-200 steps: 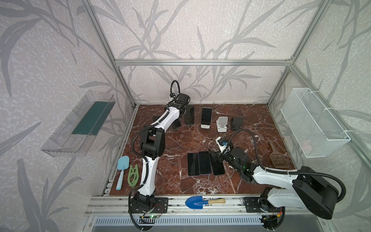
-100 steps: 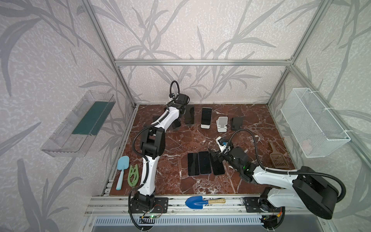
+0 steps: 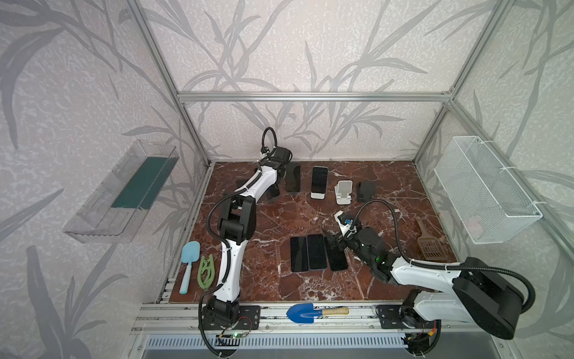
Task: Remove the phone from the phone stand
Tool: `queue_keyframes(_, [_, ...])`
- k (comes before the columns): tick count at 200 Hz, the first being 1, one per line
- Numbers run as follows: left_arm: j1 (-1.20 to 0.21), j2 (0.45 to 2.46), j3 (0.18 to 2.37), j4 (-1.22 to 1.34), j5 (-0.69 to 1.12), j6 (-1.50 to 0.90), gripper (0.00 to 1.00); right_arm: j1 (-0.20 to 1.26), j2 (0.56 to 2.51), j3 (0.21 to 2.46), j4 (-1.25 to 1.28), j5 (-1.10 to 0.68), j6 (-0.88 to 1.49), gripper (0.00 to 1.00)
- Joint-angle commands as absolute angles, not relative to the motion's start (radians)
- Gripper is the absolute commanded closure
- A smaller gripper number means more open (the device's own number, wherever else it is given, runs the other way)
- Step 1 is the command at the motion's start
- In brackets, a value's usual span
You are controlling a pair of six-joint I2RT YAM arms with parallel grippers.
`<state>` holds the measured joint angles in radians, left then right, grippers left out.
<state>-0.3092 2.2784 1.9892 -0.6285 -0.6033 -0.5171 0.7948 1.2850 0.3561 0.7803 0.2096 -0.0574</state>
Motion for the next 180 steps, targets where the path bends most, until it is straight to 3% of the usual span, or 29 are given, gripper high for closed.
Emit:
queue_keyframes(1, [-0.307, 2.294, 2.01, -0.648, -0.624, -0.538, 0.22, 0.799, 1.268, 0.368, 0.795, 0.228, -0.048, 0.01])
queue_keyframes(115, [-0.303, 2.247, 1.922, -0.559, -0.622, -0.474, 0.28, 0.799, 1.258, 0.367, 0.795, 0.239, -0.047, 0.01])
queue_keyframes(180, [-0.282, 2.152, 1.725, -0.336, -0.488, -0.351, 0.36, 0.799, 1.254, 0.366, 0.795, 0.241, -0.047, 0.01])
